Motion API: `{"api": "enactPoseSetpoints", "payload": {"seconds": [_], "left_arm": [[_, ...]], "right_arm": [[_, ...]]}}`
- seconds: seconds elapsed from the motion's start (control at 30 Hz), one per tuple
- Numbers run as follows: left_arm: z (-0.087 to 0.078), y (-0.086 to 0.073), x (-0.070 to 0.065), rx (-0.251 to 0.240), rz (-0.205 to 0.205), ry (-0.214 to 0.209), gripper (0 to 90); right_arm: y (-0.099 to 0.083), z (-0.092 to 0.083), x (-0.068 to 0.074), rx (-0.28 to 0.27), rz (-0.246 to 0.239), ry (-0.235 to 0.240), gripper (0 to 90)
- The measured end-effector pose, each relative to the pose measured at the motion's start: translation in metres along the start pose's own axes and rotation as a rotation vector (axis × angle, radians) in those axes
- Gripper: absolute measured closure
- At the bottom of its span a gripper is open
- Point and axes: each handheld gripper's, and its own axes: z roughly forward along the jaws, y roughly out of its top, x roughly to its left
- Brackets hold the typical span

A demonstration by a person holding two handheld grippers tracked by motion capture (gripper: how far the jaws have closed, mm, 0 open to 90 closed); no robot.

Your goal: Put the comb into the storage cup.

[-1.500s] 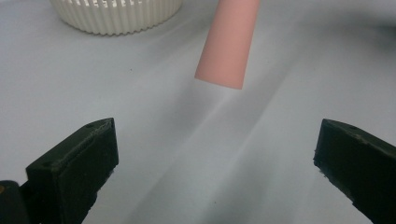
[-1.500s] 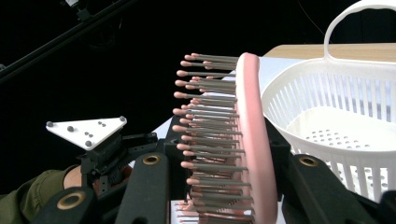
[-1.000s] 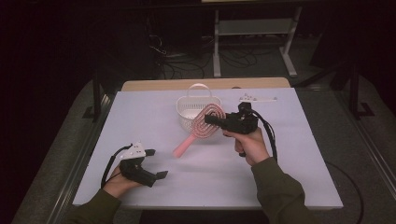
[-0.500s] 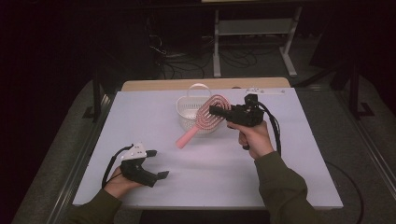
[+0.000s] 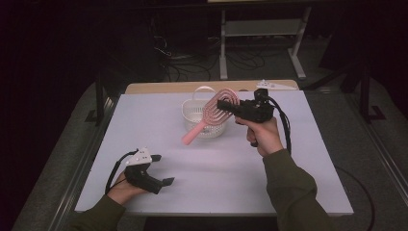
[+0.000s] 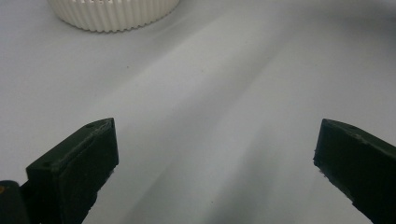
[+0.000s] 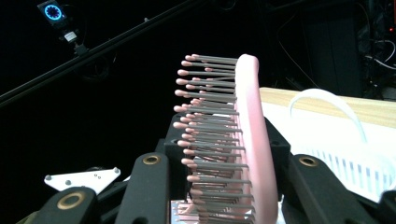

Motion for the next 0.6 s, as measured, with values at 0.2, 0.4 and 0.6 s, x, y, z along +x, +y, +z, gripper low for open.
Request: {"api": "enactPoseSetpoints", "payload": {"seconds": [0.2, 0.4, 0.6], "left_arm": [[0.000, 0.000, 0.000, -0.005, 0.000, 0.000, 0.0], [0.000, 0.000, 0.000, -0.005, -0.001, 0.000, 0.0], [0.000, 0.000, -0.001, -0.006, -0.001, -0.003, 0.0]], "right_arm": [[0.008, 0.000, -0.001, -0.019, -0.003, -0.004, 63.2], [0.014, 0.000, -0.002, -0.039, -0.002, -0.012, 63.3], [0.025, -0.002, -0.004, -0.058, -0.006, -0.031, 63.3]]}}
